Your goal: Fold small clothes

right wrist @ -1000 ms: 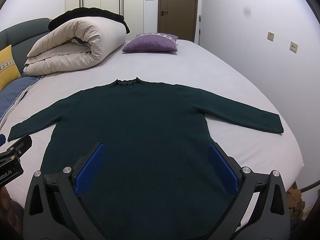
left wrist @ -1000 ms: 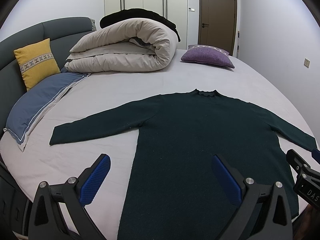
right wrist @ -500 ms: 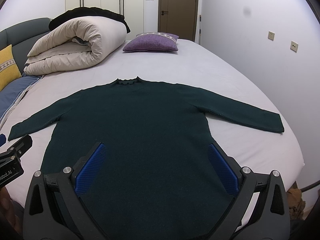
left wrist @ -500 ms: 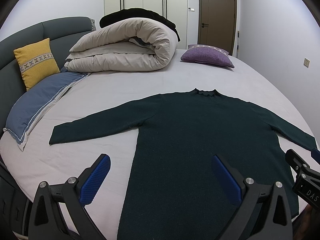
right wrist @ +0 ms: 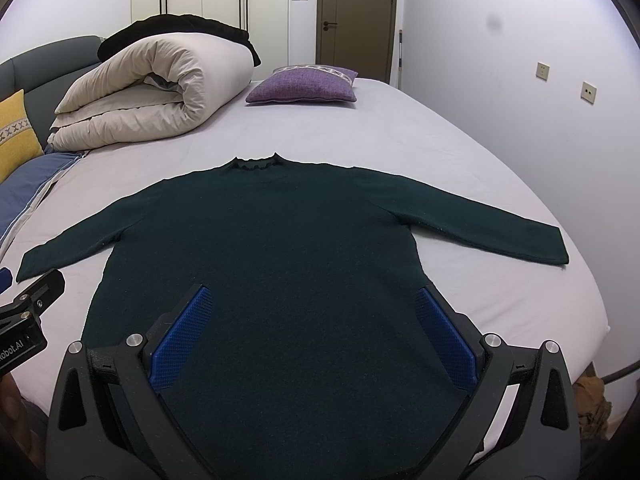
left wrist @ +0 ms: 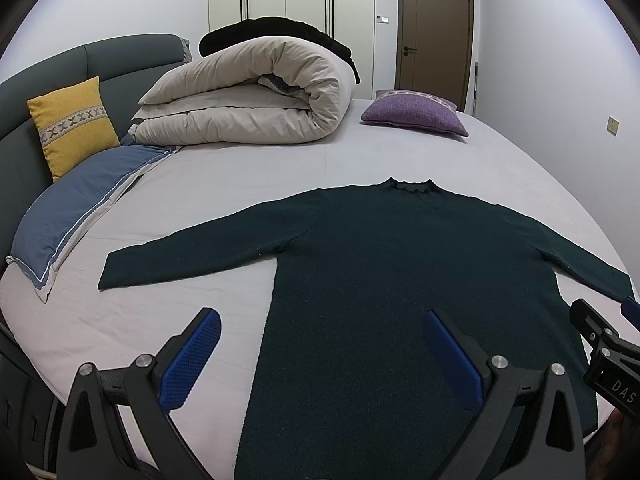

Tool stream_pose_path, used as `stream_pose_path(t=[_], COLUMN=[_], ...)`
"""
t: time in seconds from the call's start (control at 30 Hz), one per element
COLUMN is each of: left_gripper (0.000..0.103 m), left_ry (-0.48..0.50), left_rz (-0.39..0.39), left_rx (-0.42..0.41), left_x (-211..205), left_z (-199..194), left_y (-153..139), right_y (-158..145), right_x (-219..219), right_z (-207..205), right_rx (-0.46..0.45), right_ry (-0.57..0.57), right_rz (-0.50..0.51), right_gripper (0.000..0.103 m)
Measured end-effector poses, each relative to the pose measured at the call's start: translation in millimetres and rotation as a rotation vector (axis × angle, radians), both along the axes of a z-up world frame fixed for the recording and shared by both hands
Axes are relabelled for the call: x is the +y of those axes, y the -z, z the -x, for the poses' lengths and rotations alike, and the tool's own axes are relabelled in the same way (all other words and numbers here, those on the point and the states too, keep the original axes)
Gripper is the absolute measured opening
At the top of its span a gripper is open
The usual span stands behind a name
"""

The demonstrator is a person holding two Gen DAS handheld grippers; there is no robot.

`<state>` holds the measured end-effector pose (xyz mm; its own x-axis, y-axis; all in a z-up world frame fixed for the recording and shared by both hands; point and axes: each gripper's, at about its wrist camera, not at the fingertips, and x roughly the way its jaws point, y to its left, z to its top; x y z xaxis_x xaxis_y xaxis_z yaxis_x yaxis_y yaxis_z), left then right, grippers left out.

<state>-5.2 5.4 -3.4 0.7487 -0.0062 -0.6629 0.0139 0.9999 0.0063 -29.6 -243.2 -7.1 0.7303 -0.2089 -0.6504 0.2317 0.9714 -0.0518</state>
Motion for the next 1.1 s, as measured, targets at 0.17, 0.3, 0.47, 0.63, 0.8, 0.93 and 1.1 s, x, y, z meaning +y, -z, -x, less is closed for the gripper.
stream_pose_path(t=[0.17,0.3,0.47,0.63,0.8,0.93,1.1], left_gripper=[0.103,0.103,0.103,0.103,0.103,0.103,0.103], left_ry=[-0.001,0.0,0.0,-0.003,-0.006,0.005,0.053], left_rz=[-0.001,0.001,0.001,0.004,0.007,0.032,0.114], left_rx=[0.0,0.0,0.0,0.003,0.009,0.02,0.06], left_x=[0,1,1,1,2,3,5], left_z=[1,1,1,1,-1,-3,-9], left_y=[0,0,0,1,3,6,14], right_y=[1,5,6,7,8,15,20], right_x=[0,3,4,5,5,-2,-75], right_z=[0,0,0,0,0,-2,-2], right_rx=[0.002,0.003,0.004,0.004,0.006,0.02,-0.005], right_ry=[0.0,-0.002,-0.003,-0.003,-0.001,-0.002,0.055], right_rz=[-0.001,0.001,0.002,0.001,-0.001,-0.039,-0.233], right_gripper=[0.103,0.103,0.103,0.103,0.103,0.103,0.103])
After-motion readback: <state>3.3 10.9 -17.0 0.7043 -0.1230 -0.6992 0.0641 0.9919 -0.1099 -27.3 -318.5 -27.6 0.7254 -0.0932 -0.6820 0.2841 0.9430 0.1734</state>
